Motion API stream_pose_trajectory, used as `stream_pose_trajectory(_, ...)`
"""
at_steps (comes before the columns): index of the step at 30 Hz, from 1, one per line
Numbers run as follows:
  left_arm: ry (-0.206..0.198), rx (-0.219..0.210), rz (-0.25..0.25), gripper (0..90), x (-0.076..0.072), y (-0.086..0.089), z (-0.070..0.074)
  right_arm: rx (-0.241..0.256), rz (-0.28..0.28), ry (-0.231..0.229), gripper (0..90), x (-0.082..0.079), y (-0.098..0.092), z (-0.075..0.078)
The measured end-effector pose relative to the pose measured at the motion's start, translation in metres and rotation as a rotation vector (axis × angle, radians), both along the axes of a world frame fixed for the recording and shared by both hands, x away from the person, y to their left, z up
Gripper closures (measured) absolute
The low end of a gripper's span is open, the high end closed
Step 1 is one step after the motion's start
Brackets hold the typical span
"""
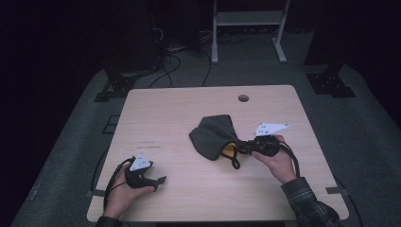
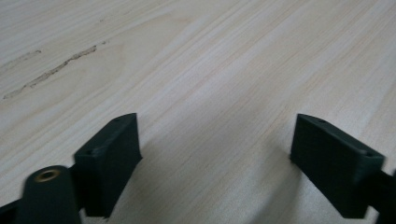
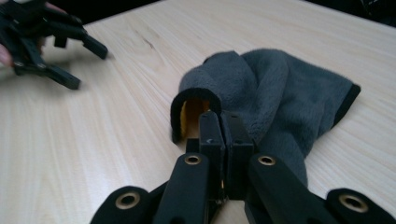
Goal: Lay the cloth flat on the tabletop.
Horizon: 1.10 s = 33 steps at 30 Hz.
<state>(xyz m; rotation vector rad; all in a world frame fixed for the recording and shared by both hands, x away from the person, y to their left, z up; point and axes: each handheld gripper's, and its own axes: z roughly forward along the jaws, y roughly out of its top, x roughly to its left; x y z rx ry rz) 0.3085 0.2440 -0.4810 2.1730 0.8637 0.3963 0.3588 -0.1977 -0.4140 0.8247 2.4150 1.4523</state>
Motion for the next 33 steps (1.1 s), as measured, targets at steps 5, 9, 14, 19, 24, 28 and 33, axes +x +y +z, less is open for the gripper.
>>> stream_pose_trajectory(5,-0.002,-0.054,-0.035,26.2,0.000,-0.013,0.008,0.034,0.006,-0.025,87.8,-0.005,-0.002,0.014)
stream_pose_trajectory(9,-0.036,-0.067,-0.069,26.3,-0.002,-0.029,0.014,0.062,0.025,-0.060,87.8,-0.011,-0.002,0.029)
stream_pose_trajectory(14,-0.040,-0.061,-0.100,26.3,-0.003,-0.038,0.016,0.105,0.055,-0.117,87.8,-0.025,-0.002,0.053)
stream_pose_trajectory(19,-0.036,-0.062,-0.097,26.4,-0.003,-0.037,0.015,0.154,0.092,-0.189,87.8,-0.043,-0.002,0.081)
stream_pose_trajectory(24,-0.037,-0.075,-0.094,26.5,-0.003,-0.034,0.016,0.213,0.131,-0.266,87.9,-0.064,-0.004,0.110)
stream_pose_trajectory(28,-0.036,-0.082,-0.096,26.5,-0.003,-0.034,0.016,0.242,0.149,-0.312,87.9,-0.076,-0.004,0.125)
stream_pose_trajectory(33,-0.040,-0.080,-0.104,26.6,-0.003,-0.035,0.017,0.248,0.148,-0.364,87.9,-0.089,-0.005,0.138)
